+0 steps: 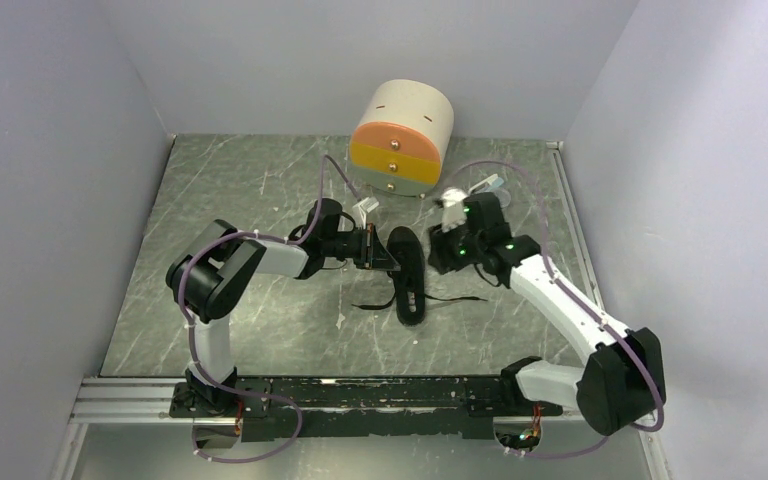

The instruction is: Tie the shoes

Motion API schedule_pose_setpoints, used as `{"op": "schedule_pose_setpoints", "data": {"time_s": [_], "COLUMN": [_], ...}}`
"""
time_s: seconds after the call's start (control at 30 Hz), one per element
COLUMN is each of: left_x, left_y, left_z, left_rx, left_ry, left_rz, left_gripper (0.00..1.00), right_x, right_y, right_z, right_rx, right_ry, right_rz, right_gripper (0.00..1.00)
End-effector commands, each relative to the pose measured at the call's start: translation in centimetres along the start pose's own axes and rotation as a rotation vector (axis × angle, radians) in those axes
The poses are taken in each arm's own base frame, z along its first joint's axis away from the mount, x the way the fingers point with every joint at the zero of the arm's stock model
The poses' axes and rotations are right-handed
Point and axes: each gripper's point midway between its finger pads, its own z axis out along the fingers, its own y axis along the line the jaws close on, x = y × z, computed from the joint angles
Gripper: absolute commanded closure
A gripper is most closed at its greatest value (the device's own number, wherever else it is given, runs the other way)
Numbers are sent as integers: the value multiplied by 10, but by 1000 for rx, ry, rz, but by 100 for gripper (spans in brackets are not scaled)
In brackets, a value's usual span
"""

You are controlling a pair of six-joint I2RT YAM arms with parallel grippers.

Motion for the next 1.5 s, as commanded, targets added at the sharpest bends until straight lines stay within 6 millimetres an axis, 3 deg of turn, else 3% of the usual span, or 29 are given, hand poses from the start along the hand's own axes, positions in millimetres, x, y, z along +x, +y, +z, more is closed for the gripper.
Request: {"op": "schedule_pose_setpoints", "data": {"time_s": [0.0,0.1,0.33,0.77,0.83,0.9,0.97,1.03,1.13,1.27,1.47], "left_x": [-5,-5,-7,-5,-6,-7,-8,-7,-3,9,24], "left_y": [-15,-17,-18,-23,-25,-28,-32,-35,-41,-49,-49], "left_z": [-2,-2,-1,-4,-5,-6,-10,-12,-15,-10,-2], "left_rx": [39,47,50,71,68,68,67,68,67,69,35], "left_ry": [-6,3,12,8,10,9,9,4,-11,-3,30], "left_rz": [50,57,68,73,82,98,117,133,134,129,153], "left_gripper": [95,95,95,95,95,95,95,95,95,95,95], "right_x": [11,20,46,54,53,48,46,41,30,15,38], "right_y": [68,73,66,67,69,68,68,71,67,78,72], "right_z": [9,21,36,56,54,50,42,34,31,22,21], "right_rx": [-385,-420,-433,-469,-477,-467,-460,-459,-363,-342,-265], "right_ry": [-71,-97,-56,-24,-30,-31,-19,-12,45,37,184], "right_rz": [-715,-800,-762,-705,-692,-676,-653,-600,-379,-147,67], "right_gripper": [50,52,59,73,80,97,100,100,100,100,100]}}
